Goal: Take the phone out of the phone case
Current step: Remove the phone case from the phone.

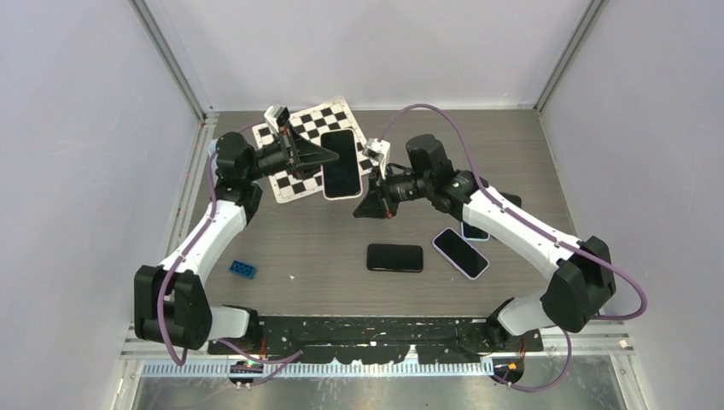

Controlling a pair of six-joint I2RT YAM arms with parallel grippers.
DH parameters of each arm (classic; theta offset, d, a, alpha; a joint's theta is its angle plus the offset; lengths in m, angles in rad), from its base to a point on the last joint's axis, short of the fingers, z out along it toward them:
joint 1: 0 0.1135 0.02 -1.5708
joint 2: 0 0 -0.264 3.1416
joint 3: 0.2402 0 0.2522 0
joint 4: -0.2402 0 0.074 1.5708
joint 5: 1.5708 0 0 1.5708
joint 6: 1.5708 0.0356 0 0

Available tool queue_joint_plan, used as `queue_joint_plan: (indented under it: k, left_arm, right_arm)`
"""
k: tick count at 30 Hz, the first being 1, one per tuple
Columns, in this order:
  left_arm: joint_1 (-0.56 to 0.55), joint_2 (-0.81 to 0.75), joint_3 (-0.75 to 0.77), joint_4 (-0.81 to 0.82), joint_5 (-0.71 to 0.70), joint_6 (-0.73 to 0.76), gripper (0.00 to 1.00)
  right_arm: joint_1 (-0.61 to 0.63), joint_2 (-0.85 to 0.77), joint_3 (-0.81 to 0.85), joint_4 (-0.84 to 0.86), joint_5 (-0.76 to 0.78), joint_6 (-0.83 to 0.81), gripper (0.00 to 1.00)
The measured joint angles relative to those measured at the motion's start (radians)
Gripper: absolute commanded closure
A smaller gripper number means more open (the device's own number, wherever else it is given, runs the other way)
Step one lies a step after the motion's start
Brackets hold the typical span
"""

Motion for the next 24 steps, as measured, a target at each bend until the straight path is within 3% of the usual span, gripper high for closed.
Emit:
queue_joint_plan:
  k: [5, 7, 11, 19, 21, 24]
  left_arm:
    - [0.0, 0.008, -0.011, -0.002, -0.1, 0.02, 1.0]
    - [0.0, 0.01, -0.016, -0.003, -0.143, 0.032, 1.0]
    - [0.0, 0.012, -0.018, -0.018, -0.236, 0.05, 1.0]
    - [0.0, 0.011, -0.032, -0.058, -0.392, 0.056, 1.0]
    - [0.0, 0.011, -0.036, -0.081, -0.417, 0.056, 1.0]
    - [0.0, 0.008, -0.043, -0.104, -0.444, 0.05, 1.0]
  right_arm:
    - [-0.043, -0.097, -0.136, 0.133, 0.074, 0.151, 0.39]
    - [-0.062, -0.144, -0.19, 0.206, 0.121, 0.227, 0.28]
    - [-0.073, -0.2, -0.266, 0.361, 0.195, 0.392, 0.17]
    - [-0.005, -0.155, -0.341, 0.738, 0.352, 0.751, 0.15]
    - [0.023, -0.124, -0.34, 0.807, 0.397, 0.806, 0.2]
    - [0.046, -0.08, -0.34, 0.881, 0.44, 0.867, 0.37]
